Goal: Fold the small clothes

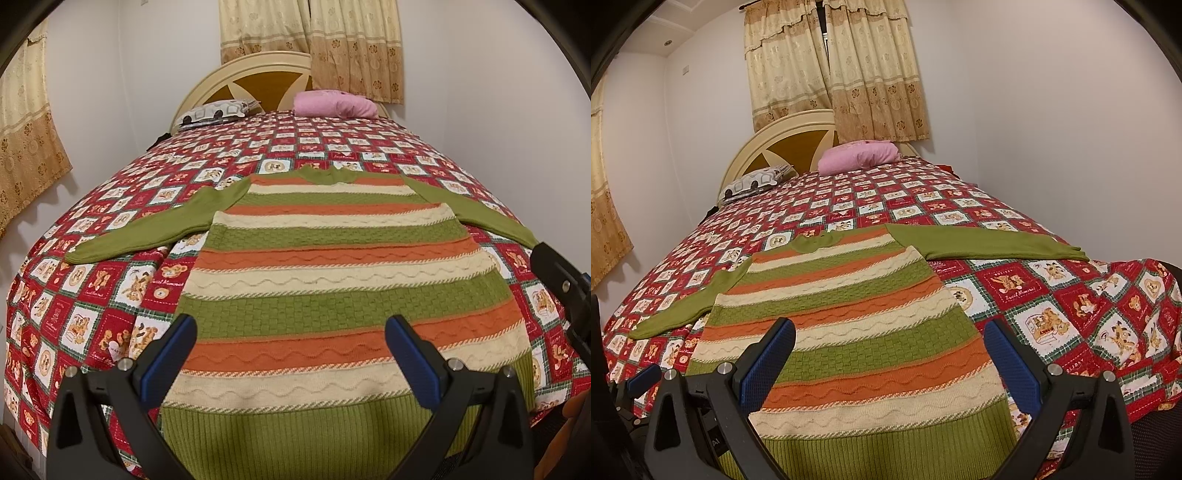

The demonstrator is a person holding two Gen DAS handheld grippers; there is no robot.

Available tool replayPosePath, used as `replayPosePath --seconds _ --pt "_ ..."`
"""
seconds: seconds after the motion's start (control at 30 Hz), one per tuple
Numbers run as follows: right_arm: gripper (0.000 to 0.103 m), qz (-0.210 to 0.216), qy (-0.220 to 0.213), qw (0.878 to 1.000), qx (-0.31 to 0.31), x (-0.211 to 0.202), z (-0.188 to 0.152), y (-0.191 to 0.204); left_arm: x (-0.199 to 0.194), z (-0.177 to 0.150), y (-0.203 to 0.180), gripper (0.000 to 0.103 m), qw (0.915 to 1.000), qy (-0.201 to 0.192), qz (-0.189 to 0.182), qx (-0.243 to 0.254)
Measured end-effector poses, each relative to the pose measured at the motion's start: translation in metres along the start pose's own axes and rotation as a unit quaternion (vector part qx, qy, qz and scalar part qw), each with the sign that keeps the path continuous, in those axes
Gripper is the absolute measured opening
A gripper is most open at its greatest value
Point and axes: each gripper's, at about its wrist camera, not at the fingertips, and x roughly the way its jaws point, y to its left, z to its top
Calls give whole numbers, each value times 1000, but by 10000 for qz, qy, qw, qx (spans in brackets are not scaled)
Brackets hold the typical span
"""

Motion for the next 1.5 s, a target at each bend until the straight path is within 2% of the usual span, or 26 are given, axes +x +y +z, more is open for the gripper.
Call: replayPosePath --seconds 0.77,1.13,1.27,1.43,1.47,1.5 --pt "102 -29 114 9999 -9 7 -6 2 9 -2 -3 103 9999 158 -32 -14" --pt "102 -117 440 9990 40 32 -15 -4 30 -5 -6 103 9993 360 -136 29" --pt "102 -229 649 9975 168 54 -20 -19 47 1 -1 103 9989 362 -296 69" --pt "101 -318 802 9944 608 80 -19 -59 85 25 22 103 9988 406 -204 -179" --pt "99 -320 789 9935 757 86 -15 -73 92 31 27 103 9988 393 -167 -235" --pt "90 -334 805 9927 836 89 -12 -80 100 38 32 103 9988 381 -104 -278"
